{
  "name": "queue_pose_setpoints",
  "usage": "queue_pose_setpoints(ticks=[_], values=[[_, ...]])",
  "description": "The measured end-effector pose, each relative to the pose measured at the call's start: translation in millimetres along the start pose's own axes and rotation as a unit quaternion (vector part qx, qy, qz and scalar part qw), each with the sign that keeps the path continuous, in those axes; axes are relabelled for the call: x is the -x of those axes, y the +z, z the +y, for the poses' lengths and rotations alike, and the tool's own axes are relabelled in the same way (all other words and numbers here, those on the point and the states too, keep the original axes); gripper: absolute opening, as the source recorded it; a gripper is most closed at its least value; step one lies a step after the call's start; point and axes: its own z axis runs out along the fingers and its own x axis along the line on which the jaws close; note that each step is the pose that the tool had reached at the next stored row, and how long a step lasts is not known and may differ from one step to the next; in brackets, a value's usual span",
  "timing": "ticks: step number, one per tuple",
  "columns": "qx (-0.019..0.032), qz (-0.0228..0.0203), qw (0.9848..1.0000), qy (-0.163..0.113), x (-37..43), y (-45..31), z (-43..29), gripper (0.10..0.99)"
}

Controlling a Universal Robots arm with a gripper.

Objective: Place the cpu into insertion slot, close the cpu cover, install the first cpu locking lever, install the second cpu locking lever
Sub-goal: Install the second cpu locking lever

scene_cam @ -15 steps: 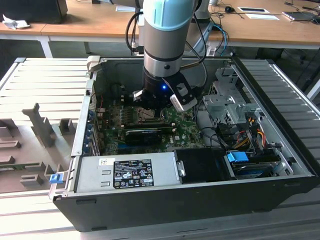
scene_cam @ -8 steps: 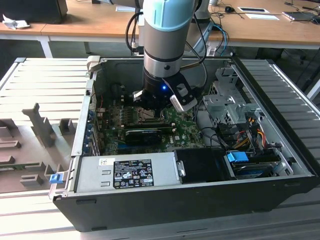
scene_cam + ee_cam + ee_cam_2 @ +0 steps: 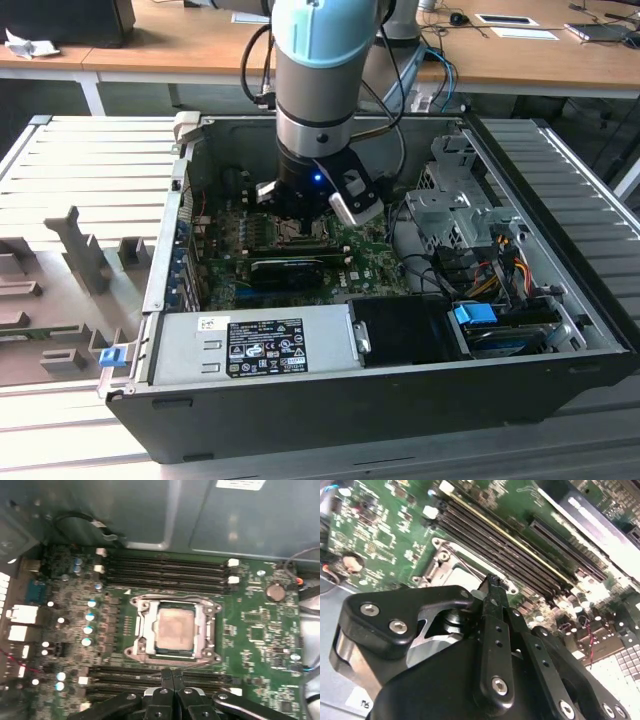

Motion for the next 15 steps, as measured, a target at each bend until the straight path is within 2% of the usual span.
queue_pose_setpoints(ticks=[5, 12, 15], values=[[0.0002, 0.0004, 1.0, -0.002, -14.7, 10.1, -1.1, 0.106], [0.0006, 0.0011, 1.0, -0.005, -19.2, 23.4, -3.5, 0.106], [0.0036, 0.0009, 1.0, -0.005, -27.1, 26.5, -3.9, 0.106]])
